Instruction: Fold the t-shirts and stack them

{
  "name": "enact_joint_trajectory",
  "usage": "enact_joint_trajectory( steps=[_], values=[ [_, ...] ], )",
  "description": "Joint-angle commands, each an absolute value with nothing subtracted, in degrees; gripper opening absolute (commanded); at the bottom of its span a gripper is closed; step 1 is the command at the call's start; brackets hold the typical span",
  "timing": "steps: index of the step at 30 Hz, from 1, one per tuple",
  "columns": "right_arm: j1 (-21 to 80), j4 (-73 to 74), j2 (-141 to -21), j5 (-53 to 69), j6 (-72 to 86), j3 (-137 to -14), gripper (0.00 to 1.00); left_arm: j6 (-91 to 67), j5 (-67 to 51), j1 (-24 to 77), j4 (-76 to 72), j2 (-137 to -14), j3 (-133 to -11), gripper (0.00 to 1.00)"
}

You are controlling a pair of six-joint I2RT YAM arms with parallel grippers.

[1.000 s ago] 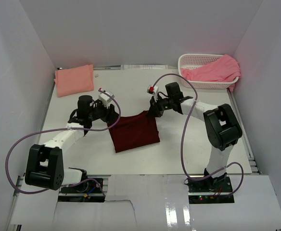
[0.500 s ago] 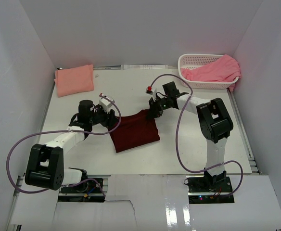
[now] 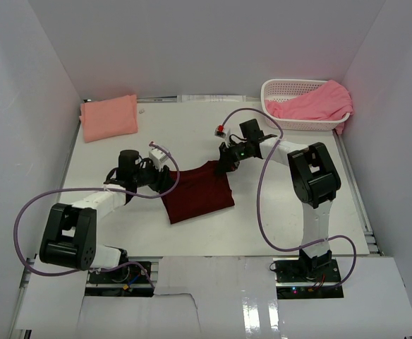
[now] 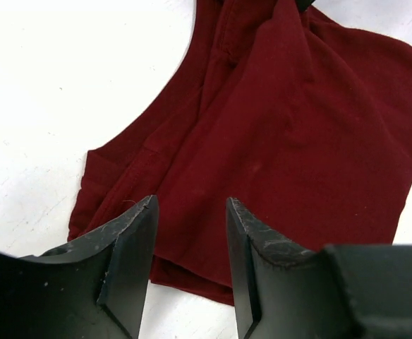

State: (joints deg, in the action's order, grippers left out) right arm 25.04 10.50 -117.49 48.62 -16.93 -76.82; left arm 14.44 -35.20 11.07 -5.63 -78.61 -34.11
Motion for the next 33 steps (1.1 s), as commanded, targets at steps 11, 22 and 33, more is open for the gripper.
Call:
enact_joint_trajectory(
  steps=[11,22,33],
  values=[
    [23.9,10.7,-117.7,52.6,-17.4,-78.9,0.08,9.6,-49.2,2.8,-4.0,-84.3,-36.6,0.61],
    [23.6,10.7,-117.9,53.1,-17.2,-79.3,0.08,9.8,-51.9,2.3,-2.2,-87.4,-38.1,0.53],
    [23.6,10.7,-118.7,54.0,-16.0,-80.8,0.08,10.7,-52.4,2.3,-2.6,-86.1,-37.7,0.15]
  ],
)
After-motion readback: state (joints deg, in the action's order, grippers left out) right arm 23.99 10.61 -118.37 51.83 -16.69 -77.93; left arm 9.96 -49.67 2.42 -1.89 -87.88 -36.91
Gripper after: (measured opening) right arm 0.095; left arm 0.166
